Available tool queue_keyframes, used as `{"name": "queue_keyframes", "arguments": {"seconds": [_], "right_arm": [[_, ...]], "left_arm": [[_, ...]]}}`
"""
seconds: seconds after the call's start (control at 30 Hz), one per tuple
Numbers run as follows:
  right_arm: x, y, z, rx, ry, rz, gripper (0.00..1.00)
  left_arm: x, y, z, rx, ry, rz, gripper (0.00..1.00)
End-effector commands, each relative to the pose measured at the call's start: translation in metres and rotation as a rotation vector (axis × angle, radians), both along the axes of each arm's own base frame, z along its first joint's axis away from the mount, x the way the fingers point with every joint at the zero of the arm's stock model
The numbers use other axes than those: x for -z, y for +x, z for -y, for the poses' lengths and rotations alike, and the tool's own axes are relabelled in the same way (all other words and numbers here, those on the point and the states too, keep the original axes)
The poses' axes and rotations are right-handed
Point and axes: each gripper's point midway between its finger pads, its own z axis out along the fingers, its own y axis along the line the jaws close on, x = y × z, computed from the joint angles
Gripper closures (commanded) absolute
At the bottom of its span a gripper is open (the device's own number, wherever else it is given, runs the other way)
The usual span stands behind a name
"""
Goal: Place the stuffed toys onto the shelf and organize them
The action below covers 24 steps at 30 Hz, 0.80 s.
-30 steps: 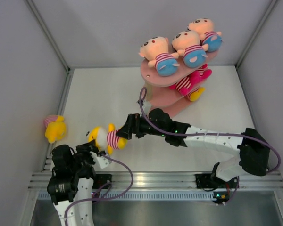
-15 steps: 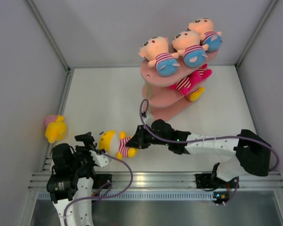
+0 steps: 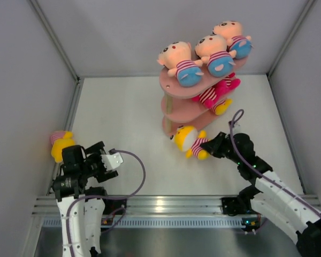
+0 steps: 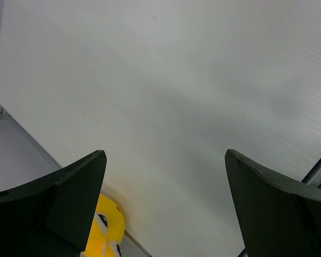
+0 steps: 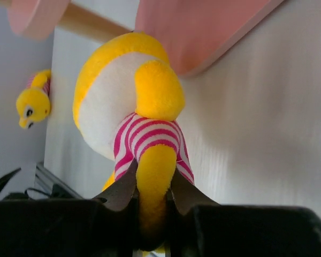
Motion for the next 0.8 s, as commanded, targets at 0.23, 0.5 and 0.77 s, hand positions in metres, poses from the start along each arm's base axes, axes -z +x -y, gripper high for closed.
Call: {"name": "queue_keyframes", "arguments": {"seconds": [0.23,0.5,0.77], "right_arm": [[-0.016,0.121,0.058,0.166,0.044,0.156,1.00],[-0.033,0.168,0.040,0.174,0.206,0.199,1.00],[-0.010,0.197,0.028,0.224,0.280,0.132,1.00]], "left_arm": [[0.017,0.028,-0.011,-0.099,-0.051,-0.111,0.02],[0.030,0.032,-0.018,-0.131,-0.033,-0.134,0.02],[0.033,0.041,-0.023,-0.181,-0.051,-0.165,0.02]]}}
